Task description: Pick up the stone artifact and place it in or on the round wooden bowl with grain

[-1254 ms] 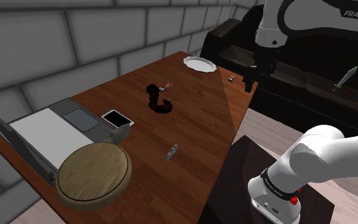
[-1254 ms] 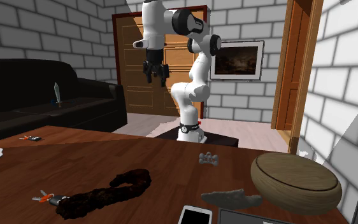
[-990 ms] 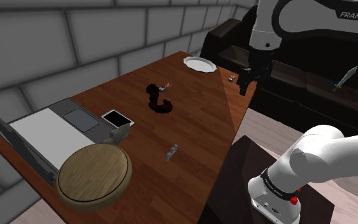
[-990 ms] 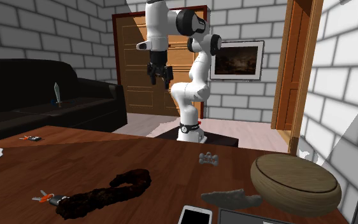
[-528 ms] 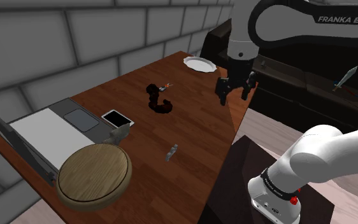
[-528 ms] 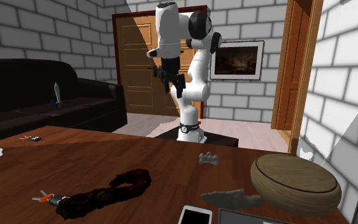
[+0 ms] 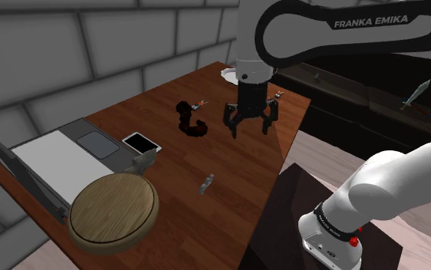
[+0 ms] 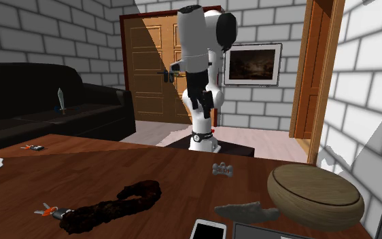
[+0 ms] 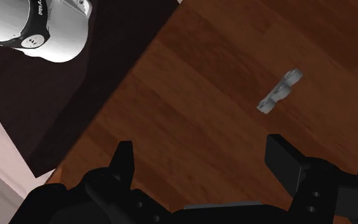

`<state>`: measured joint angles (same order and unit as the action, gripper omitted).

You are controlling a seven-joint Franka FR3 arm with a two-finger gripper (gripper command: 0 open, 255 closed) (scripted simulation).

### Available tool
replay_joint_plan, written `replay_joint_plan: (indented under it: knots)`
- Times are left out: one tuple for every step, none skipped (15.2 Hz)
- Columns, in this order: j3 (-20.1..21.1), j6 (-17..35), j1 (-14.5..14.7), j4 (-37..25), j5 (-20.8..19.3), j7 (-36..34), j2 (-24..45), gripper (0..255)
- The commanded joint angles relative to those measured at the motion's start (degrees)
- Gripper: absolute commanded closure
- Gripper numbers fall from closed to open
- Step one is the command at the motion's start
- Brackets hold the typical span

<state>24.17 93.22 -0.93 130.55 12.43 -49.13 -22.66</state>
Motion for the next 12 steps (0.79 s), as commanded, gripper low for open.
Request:
replay_joint_plan:
  knots:
    - [2.1, 1.3, -0.2, -2.3, 0.9, -5.1, 3.7, 0]
    - [3.1, 2.1, -0.3, -3.5, 1.1, -7.6, 5.8, 0]
    - [4.0, 2.8, -0.4, -4.8, 1.2, -10.1, 8.0, 0]
    - [4.9, 3.6, -0.5, -6.2, 1.2, -12.5, 10.2, 0]
    - [5.8, 4.4, -0.5, -7.7, 1.1, -15.0, 12.5, 0]
    - [6.5, 5.1, -0.5, -9.2, 0.8, -17.5, 14.9, 0]
    - [7.2, 5.9, -0.4, -10.8, 0.5, -20.1, 17.3, 0]
    - [7.8, 6.6, -0.2, -12.4, 0.0, -22.6, 19.7, 0]
    - [8.3, 7.2, 0.0, -14.1, -0.5, -25.0, 22.2, 0]
    - [8.7, 7.8, 0.3, -15.9, -1.1, -27.5, 24.7, 0]
    - [9.0, 8.4, 0.7, -17.8, -1.8, -29.9, 27.3, 0]
    - [9.1, 8.8, 1.2, -19.7, -2.5, -32.3, 29.8, 0]
